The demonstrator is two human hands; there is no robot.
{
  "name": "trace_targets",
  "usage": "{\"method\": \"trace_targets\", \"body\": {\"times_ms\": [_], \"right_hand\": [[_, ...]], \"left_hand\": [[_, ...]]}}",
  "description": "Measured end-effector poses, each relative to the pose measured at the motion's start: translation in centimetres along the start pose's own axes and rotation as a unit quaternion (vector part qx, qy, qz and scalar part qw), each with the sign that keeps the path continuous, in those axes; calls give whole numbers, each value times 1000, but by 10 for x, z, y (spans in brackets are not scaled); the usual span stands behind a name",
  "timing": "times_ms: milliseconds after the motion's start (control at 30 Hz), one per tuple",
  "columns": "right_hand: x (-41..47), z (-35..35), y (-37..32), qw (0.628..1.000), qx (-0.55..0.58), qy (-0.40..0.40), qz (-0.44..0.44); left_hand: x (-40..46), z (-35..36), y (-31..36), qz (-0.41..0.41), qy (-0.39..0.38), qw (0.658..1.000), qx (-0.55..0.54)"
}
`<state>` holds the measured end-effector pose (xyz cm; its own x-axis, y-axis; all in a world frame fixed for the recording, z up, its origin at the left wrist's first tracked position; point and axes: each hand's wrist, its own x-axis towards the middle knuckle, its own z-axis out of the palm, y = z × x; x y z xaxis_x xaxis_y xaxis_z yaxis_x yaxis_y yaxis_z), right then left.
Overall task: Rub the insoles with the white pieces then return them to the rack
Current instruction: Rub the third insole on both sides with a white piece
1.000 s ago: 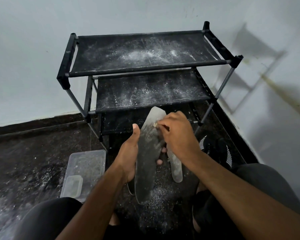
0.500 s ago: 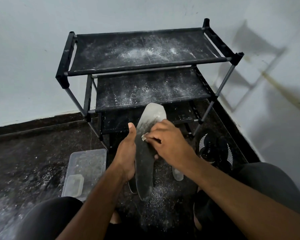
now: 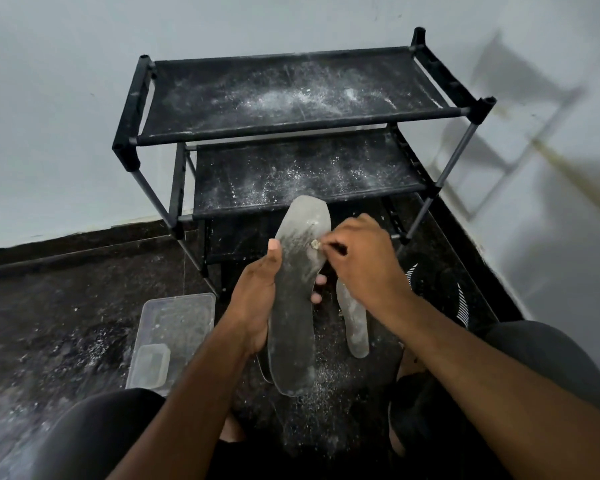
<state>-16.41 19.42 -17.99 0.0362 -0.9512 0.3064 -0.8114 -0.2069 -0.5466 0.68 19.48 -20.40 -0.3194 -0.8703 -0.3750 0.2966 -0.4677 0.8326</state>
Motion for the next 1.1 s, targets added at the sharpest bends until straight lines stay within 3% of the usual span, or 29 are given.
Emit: {"method": "trace_targets", "body": {"times_ms": [167,300,500,633,767,833,933,1100], "right_hand": [[-13,4,-7,992,-4,-121,-43],[-2,-7,7,999,-17,-40,7],[-11,8,-7,985,-43,-149,-70],[2,-5,10,999,-21,-39,4],[-11,2,-5,987,7,-151,-47],[-8,1,-2,989,-3,-144,-46],[0,-6,6,997,0,-71,-18],[-12,2,-11,980,6,-187,-69]], "left_hand": [[-1,0,-2,23,4,1000,15],[-4,4,-2,38,6,996,83],[0,1,-4,33,53,994,92],[-1,3,-1,28,51,995,76],[1,-1,-4,20,66,995,66],[2,-1,-5,16,67,996,57],[2,0,-3,15,62,997,48],[3,-1,-5,2,66,997,29]]}}
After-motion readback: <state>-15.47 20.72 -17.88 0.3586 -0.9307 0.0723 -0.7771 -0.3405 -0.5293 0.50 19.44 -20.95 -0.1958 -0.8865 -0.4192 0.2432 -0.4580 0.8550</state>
